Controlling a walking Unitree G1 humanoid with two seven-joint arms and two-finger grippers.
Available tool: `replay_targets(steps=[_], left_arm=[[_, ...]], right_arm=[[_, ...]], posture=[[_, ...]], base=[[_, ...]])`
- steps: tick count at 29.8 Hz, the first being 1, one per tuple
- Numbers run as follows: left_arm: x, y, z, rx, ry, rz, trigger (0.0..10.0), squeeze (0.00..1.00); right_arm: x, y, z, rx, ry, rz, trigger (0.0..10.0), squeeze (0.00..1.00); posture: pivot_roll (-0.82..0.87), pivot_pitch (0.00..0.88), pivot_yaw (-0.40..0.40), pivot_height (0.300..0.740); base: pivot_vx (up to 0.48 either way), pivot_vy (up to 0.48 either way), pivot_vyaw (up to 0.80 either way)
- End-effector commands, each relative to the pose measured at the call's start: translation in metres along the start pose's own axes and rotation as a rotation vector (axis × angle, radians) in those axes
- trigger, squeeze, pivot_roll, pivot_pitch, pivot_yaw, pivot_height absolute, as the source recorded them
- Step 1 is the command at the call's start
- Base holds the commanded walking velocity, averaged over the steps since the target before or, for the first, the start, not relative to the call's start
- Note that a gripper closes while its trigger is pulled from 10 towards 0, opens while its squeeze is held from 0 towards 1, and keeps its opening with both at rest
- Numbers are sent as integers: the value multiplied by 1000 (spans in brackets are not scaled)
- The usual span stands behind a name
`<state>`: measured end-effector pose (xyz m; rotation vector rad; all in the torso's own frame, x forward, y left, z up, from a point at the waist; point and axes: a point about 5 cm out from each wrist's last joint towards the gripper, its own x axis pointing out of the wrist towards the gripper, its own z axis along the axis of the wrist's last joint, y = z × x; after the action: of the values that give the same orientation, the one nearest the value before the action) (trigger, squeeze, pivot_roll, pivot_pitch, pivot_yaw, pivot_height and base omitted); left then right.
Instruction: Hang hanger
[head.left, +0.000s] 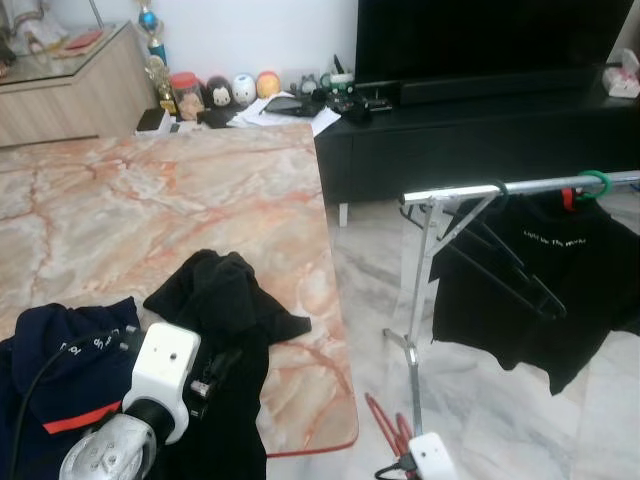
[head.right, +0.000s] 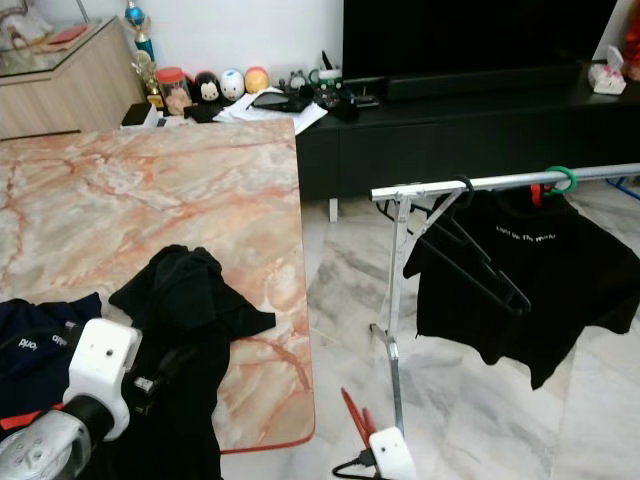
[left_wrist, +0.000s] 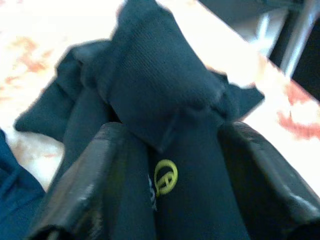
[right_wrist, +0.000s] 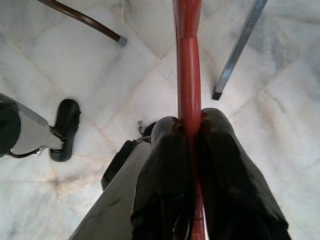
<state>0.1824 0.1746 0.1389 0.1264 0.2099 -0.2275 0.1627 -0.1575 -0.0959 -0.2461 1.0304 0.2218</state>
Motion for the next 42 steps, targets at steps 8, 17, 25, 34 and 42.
replay_targets(steps=[8,17,25,34,42], left_arm=[[-10,30,6,-21,-129,341,10000,0],[-10,24,-6,-106,-160,384,10000,0],[-4,21,-3,-121,-191,370,10000,0],[-4,17,-5,-134,-186,355,10000,0],[-2,16,-5,-139,-191,349,10000,0]], right_arm=[[2,26,7,-2,-8,39,10000,0],[3,20,13,9,-28,-13,10000,0],[-2,-35,14,100,-51,-179,10000,0],[-3,-45,15,107,-61,-184,10000,0],[-3,-43,19,108,-71,-176,10000,0]], posture=[[59,15,23,740],[54,13,20,740],[46,14,22,740],[50,18,22,740],[48,17,21,740]], base=[[0,0,0],[0,0,0],[0,0,0],[0,0,0],[-274,0,0]])
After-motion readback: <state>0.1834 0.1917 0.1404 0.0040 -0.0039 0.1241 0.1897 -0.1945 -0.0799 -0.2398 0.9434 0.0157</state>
